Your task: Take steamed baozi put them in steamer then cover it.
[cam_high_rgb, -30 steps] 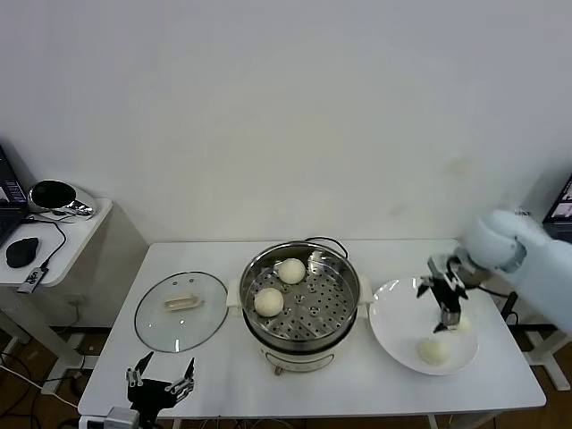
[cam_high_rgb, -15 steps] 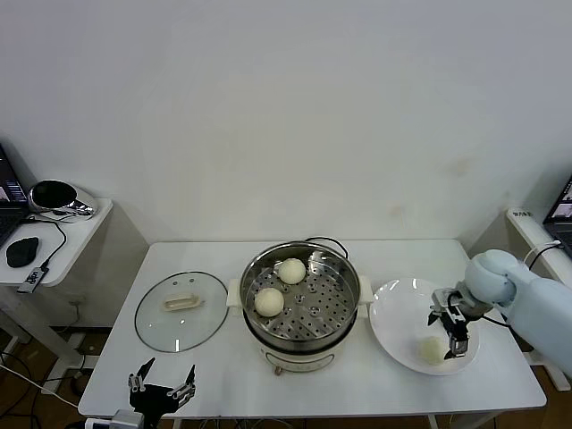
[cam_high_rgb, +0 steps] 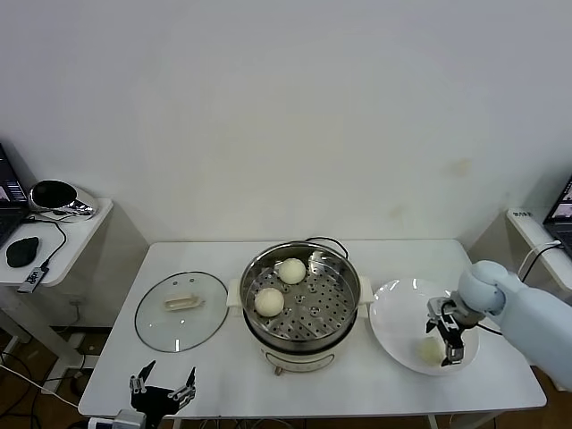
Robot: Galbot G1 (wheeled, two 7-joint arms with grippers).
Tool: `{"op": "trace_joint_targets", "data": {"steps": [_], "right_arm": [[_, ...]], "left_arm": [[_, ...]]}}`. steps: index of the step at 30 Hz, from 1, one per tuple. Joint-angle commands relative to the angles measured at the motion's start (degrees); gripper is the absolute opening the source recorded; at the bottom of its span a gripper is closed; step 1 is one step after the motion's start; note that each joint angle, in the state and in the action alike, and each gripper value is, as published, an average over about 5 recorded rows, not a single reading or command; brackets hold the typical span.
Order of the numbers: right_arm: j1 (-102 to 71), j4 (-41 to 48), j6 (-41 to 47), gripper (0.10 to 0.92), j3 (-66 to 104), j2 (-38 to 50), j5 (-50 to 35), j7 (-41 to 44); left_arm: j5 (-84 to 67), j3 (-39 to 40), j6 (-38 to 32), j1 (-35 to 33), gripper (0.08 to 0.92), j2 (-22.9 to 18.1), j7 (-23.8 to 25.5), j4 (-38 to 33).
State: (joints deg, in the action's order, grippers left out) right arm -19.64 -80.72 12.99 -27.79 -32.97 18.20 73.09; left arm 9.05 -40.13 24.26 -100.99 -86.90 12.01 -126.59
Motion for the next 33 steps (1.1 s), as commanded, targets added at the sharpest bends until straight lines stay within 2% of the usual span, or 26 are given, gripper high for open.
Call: {"op": "trace_joint_targets", "data": {"steps": [1, 11, 14, 19, 23, 27, 33], "right_arm": [[-0.80, 0.82, 0.36, 0.771, 0.48, -0.37, -0.04, -0.47], [4.19, 0.07, 1.42, 0.488, -0.05, 1.56, -3.54, 0.02], [10.59, -0.44, 1.67, 0.441, -2.60, 2.18, -6.82, 0.50], [25.82, -0.60, 1.62, 0.425, -10.18, 0.92, -13.80, 2.32], [37.25, 1.58, -0.18, 0.424, -15.80, -4.42, -19.69, 5.12], [45.55, 10.13, -14.20, 0.424, -19.33, -13.50, -26.40, 8.91], [49.36, 17.09, -29.71, 0.424, -19.90, -23.93, -26.92, 11.91]], "left_arm": [[-0.02, 0.00, -0.02, 0.22, 0.823, 0.10, -0.22, 0.76], [-0.16, 0.20, -0.03, 0.99, 0.823, 0.21, -0.30, 1.65], [-0.25, 0.25, -0.04, 1.45, 0.823, 0.08, -0.42, 1.86], [-0.23, 0.24, -0.17, 1.99, 0.823, -0.20, -0.75, 2.05], [-0.20, -0.30, -0.26, 2.07, 0.823, -0.20, -0.94, 1.77], [0.17, -1.01, -0.35, 1.82, 0.823, -0.09, -1.07, 0.99], [0.05, -1.94, -0.39, 1.56, 0.823, -0.47, -1.22, 0.45]]}}
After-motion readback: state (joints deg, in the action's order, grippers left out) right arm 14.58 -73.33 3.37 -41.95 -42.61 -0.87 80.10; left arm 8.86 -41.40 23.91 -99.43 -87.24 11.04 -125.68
